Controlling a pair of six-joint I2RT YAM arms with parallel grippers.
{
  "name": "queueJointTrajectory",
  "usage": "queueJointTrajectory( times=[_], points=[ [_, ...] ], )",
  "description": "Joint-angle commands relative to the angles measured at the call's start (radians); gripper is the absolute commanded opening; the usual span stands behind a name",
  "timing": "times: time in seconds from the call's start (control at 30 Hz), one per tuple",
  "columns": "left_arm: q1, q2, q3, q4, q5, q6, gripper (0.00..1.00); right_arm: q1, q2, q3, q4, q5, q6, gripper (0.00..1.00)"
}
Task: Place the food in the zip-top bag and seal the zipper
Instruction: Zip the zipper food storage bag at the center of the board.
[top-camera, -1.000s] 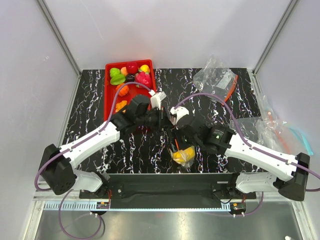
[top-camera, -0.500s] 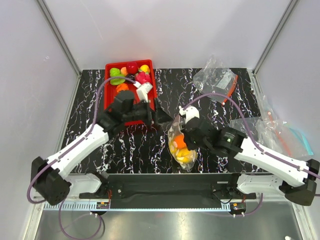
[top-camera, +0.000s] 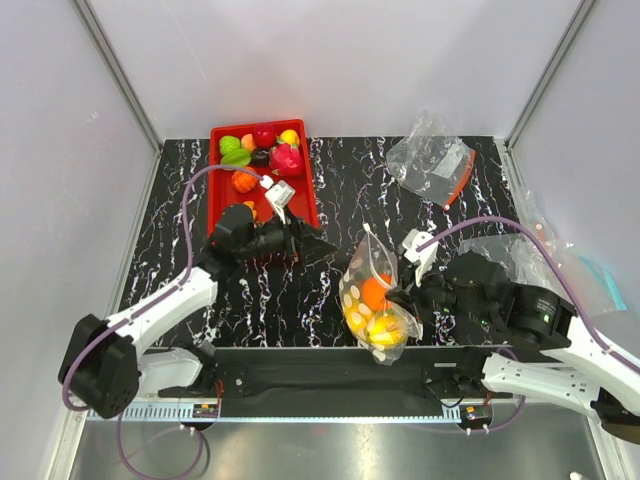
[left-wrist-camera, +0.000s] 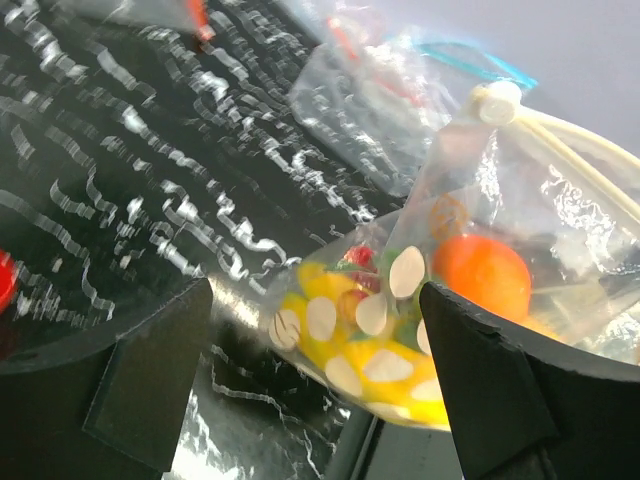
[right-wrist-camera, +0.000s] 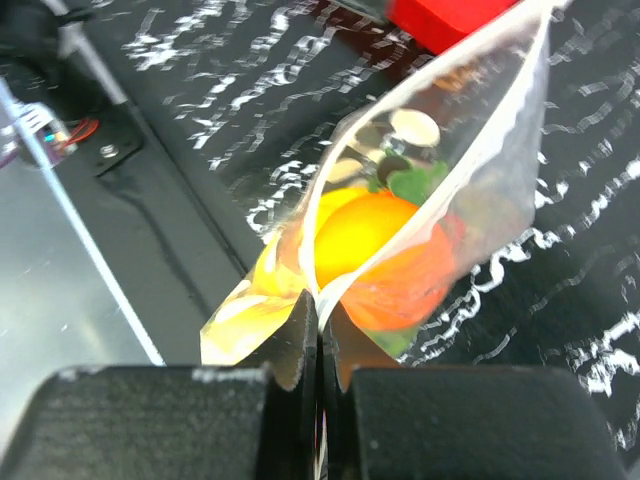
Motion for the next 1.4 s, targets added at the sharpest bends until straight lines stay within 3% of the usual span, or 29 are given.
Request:
queueJointTrajectory(
  times=[0.0, 0.07, 0.13, 0.2, 0.33, 0.53, 0.97, 1.03, 1.13, 1.2, 1.3, 1.33, 1.37],
  points=[
    [-0.002, 0.048, 0.011, 0.314, 0.152, 0.057, 0.90, 0.005, 0.028, 0.059, 0.016, -0.125, -0.070, 0.00],
    [0.000, 0.056, -0.026, 0.419, 0.207, 0.016, 0.90, 0.005, 0.034, 0.056, 0.018, -0.196, -0.084, 0.00],
    [-0.002, 0.052, -0.099, 0.648, 0.249, -0.037, 0.89, 0.004, 0.025, 0.051, 0.028, -0.239, -0.091, 0.00],
    [-0.002, 0.059, -0.106, 0.733, 0.292, -0.091, 0.88, 0.004, 0.019, 0.047, 0.038, -0.302, -0.093, 0.00],
    [-0.002, 0.085, -0.067, 0.754, 0.419, -0.142, 0.81, 0.005, 0.005, 0.045, 0.046, -0.380, -0.134, 0.00],
    [-0.009, 0.067, -0.083, 0.843, 0.496, -0.197, 0.74, 0.004, -0.007, 0.061, 0.049, -0.393, -0.140, 0.00],
    [-0.046, 0.145, -0.081, 0.888, 0.480, -0.223, 0.81, 0.004, -0.016, 0.097, 0.042, -0.389, -0.142, 0.00],
    [-0.046, 0.177, -0.072, 0.911, 0.487, -0.234, 0.74, 0.005, -0.016, 0.097, 0.040, -0.394, -0.140, 0.00],
    [-0.046, 0.222, -0.064, 1.058, 0.500, -0.352, 0.43, 0.004, -0.015, 0.096, 0.038, -0.396, -0.140, 0.00],
    [-0.046, 0.242, -0.066, 1.133, 0.505, -0.384, 0.33, 0.007, -0.018, 0.093, 0.040, -0.393, -0.137, 0.00],
    [-0.046, 0.249, -0.066, 1.169, 0.503, -0.418, 0.01, 0.005, -0.009, 0.093, 0.025, -0.357, -0.118, 0.01],
    [-0.046, 0.249, -0.063, 1.157, 0.497, -0.407, 0.00, 0.005, -0.001, 0.097, 0.016, -0.306, -0.108, 0.19],
    [-0.046, 0.246, -0.057, 1.068, 0.494, -0.385, 0.00, 0.005, 0.010, 0.102, -0.012, -0.273, -0.104, 0.27]
  ],
)
